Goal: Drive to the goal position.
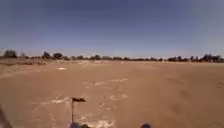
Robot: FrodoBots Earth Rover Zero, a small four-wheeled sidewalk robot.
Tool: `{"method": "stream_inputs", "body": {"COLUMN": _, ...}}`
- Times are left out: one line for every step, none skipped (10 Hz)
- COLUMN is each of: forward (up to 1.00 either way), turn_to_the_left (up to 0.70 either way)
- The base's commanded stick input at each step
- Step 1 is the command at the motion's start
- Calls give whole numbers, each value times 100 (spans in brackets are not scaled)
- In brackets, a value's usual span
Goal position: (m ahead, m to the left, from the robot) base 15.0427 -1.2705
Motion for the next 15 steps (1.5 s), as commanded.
{"method": "stream_inputs", "body": {"forward": 70, "turn_to_the_left": 0}}
{"method": "stream_inputs", "body": {"forward": 70, "turn_to_the_left": 0}}
{"method": "stream_inputs", "body": {"forward": 70, "turn_to_the_left": 0}}
{"method": "stream_inputs", "body": {"forward": 70, "turn_to_the_left": 0}}
{"method": "stream_inputs", "body": {"forward": 70, "turn_to_the_left": 0}}
{"method": "stream_inputs", "body": {"forward": 70, "turn_to_the_left": 0}}
{"method": "stream_inputs", "body": {"forward": 70, "turn_to_the_left": 0}}
{"method": "stream_inputs", "body": {"forward": 70, "turn_to_the_left": 0}}
{"method": "stream_inputs", "body": {"forward": 70, "turn_to_the_left": 0}}
{"method": "stream_inputs", "body": {"forward": 70, "turn_to_the_left": 0}}
{"method": "stream_inputs", "body": {"forward": 70, "turn_to_the_left": 0}}
{"method": "stream_inputs", "body": {"forward": 70, "turn_to_the_left": 0}}
{"method": "stream_inputs", "body": {"forward": 70, "turn_to_the_left": 0}}
{"method": "stream_inputs", "body": {"forward": 70, "turn_to_the_left": 0}}
{"method": "stream_inputs", "body": {"forward": 70, "turn_to_the_left": 0}}
